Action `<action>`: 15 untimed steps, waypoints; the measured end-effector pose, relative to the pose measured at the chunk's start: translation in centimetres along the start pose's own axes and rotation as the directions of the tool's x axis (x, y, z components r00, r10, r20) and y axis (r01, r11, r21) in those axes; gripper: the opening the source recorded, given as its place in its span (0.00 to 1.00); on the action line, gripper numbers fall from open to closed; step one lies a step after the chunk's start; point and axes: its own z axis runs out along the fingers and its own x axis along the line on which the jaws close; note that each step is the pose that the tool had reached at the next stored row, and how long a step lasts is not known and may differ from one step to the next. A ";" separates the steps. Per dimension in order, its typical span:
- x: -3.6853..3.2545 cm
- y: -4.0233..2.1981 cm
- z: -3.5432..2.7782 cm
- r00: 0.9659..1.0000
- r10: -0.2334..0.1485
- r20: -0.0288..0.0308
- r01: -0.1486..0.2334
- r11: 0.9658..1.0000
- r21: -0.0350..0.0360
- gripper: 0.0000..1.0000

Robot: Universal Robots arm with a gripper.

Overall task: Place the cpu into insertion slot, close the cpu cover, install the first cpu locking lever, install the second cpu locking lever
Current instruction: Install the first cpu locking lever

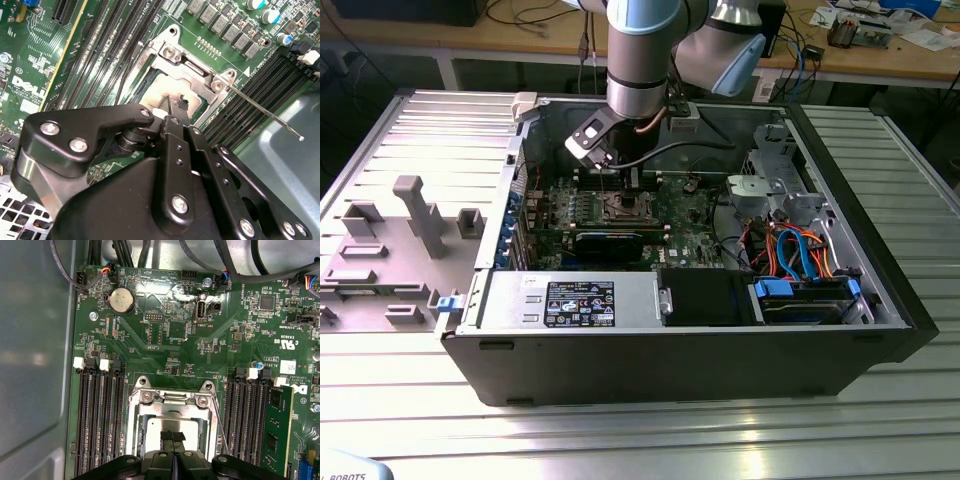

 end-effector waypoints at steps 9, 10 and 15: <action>0.00 -0.01 -0.84 1.000 0.000 0.000 0.000 1.000 0.000 0.11; 0.00 -0.01 -0.92 1.000 0.000 0.000 0.000 1.000 0.000 0.11; 0.00 -0.02 -1.44 1.000 0.000 0.000 0.000 1.000 0.000 0.11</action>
